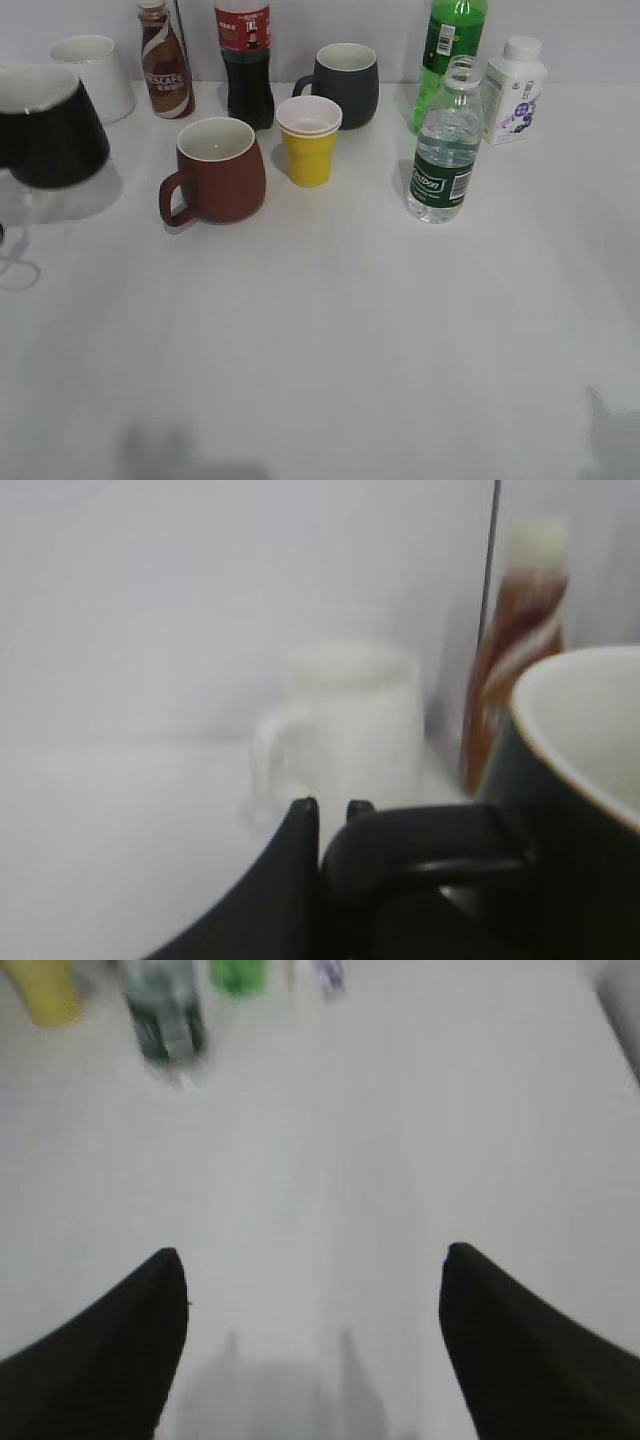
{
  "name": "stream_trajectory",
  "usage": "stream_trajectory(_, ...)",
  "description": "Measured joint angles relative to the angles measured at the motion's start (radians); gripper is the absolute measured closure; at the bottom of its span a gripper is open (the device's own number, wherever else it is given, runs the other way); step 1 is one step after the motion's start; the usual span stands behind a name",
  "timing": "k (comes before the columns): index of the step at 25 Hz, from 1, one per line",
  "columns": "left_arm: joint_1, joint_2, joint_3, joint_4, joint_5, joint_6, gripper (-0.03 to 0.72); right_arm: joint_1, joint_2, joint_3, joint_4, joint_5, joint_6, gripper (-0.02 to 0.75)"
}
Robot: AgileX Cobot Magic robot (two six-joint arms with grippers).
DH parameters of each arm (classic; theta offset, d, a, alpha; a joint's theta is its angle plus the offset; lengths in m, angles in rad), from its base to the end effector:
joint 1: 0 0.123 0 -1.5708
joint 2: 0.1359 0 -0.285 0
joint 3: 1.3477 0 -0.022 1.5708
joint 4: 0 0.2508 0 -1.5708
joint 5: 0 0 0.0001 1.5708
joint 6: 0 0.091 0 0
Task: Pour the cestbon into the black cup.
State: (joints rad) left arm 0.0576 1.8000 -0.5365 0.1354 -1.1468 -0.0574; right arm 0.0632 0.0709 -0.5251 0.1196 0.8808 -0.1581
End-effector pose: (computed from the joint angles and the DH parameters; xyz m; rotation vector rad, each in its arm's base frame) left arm 0.3089 0.0066 0.1631 0.0484 1.6031 -0.0553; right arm 0.0096 0.0090 0.2997 -0.2001 1.8954 0.0753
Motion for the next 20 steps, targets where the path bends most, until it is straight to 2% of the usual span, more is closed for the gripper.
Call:
stream_trajectory(3,0.0,-0.102,0.0,0.02,0.028,0.0,0.645,0.0,0.098,-0.001,0.102,-0.315,-0.085,0.148)
stream_trajectory(6,0.0,-0.194,0.001,0.043,0.089,0.0,0.645,0.0,0.249,-0.002,0.192,-0.536,-0.155,0.148)
stream_trajectory(10,0.0,-0.291,0.001,0.075,0.135,0.0,0.645,0.0,0.469,-0.002,0.328,-0.758,-0.278,0.148)
stream_trajectory(12,0.0,-0.326,0.001,0.099,0.14,0.0,0.645,0.014,0.588,-0.002,0.345,-0.834,-0.3,0.148)
stream_trajectory(15,-0.001,-0.352,0.001,0.129,0.14,-0.007,0.645,0.103,0.736,-0.001,0.343,-0.952,-0.307,0.148)
stream_trajectory(20,-0.002,-0.357,0.001,0.139,0.147,-0.037,0.646,0.377,0.961,0.053,0.33,-1.281,-0.28,0.148)
